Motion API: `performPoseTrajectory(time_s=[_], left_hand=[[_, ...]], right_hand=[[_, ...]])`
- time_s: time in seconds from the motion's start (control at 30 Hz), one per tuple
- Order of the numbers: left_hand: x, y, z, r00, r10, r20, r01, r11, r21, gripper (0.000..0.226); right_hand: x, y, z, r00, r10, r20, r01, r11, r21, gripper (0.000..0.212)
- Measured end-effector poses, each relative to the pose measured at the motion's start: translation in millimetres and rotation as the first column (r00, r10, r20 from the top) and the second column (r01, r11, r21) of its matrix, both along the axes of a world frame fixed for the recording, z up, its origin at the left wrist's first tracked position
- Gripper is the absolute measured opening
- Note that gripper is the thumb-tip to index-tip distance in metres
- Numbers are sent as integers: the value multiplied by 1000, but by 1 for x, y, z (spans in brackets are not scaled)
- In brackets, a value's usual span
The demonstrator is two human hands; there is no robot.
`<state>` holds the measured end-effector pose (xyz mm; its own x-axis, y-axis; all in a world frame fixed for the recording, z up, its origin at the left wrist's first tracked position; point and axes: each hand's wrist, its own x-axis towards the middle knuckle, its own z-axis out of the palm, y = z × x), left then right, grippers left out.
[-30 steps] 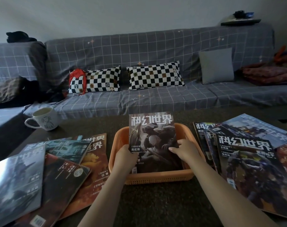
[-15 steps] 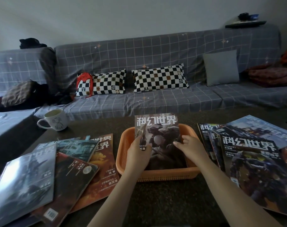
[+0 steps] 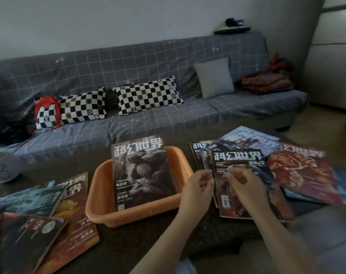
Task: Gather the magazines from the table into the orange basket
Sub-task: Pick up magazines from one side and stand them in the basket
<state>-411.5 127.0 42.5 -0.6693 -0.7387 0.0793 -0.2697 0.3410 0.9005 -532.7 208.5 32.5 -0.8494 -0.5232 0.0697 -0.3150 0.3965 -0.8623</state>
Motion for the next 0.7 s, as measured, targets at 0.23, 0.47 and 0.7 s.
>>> performPoseTrajectory(time_s=[0.23,0.47,0.7], left_hand=[[-51,25,-39,980,-68,186,66,998,17,40],[-67,21,-51,968,35,248,-37,999,3,46],[-71,16,-46,985,58,163,-103,952,288,18]], right_hand=[[-44,53,-32,990,-141,-21,143,965,222,32],[-63,69,-47,976,-213,-49,217,918,332,38],[-64,75,-56,963,-263,60,239,934,266,15]])
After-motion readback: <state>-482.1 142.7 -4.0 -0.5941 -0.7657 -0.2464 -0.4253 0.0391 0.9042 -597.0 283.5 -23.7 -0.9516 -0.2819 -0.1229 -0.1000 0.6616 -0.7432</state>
